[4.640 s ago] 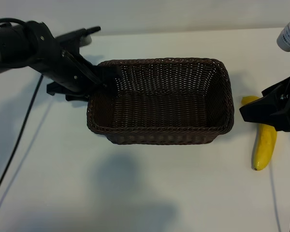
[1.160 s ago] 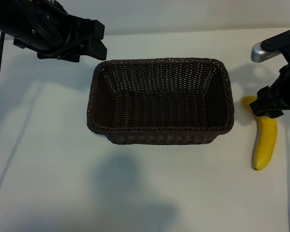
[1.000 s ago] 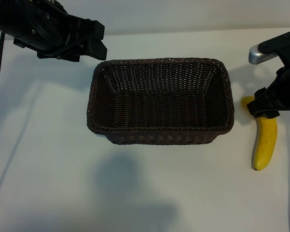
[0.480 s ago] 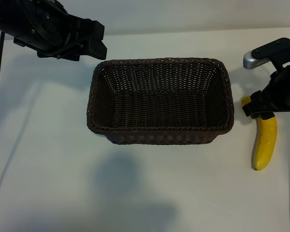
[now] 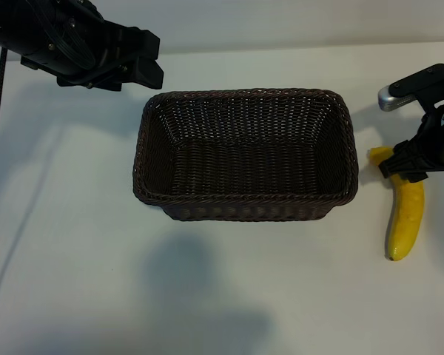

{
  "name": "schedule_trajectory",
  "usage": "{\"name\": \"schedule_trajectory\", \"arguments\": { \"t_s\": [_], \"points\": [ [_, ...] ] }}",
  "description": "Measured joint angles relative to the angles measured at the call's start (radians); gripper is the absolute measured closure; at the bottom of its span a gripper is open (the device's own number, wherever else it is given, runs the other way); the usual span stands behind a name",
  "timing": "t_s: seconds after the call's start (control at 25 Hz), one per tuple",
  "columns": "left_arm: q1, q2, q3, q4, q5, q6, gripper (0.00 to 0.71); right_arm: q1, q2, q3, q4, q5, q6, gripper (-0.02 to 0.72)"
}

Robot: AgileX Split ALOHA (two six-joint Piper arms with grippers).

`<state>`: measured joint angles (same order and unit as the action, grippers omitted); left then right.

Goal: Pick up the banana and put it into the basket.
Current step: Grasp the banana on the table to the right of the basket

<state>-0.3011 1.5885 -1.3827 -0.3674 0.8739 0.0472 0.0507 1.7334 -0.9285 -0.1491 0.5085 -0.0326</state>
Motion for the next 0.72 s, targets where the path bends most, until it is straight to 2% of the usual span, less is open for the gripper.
{"name": "schedule_trajectory", "arguments": {
  "t_s": [0.28,0.72],
  "points": [
    [0.0,0.0,0.0,0.0,-0.006,-0.001,0.119,0.0,0.021,0.0,-0.015,0.015,0.016,0.124],
    [0.0,0.0,0.0,0.001,-0.031,0.0,0.12,0.0,0.039,-0.007,0.056,0.038,-0.012,0.124]
  ]
}}
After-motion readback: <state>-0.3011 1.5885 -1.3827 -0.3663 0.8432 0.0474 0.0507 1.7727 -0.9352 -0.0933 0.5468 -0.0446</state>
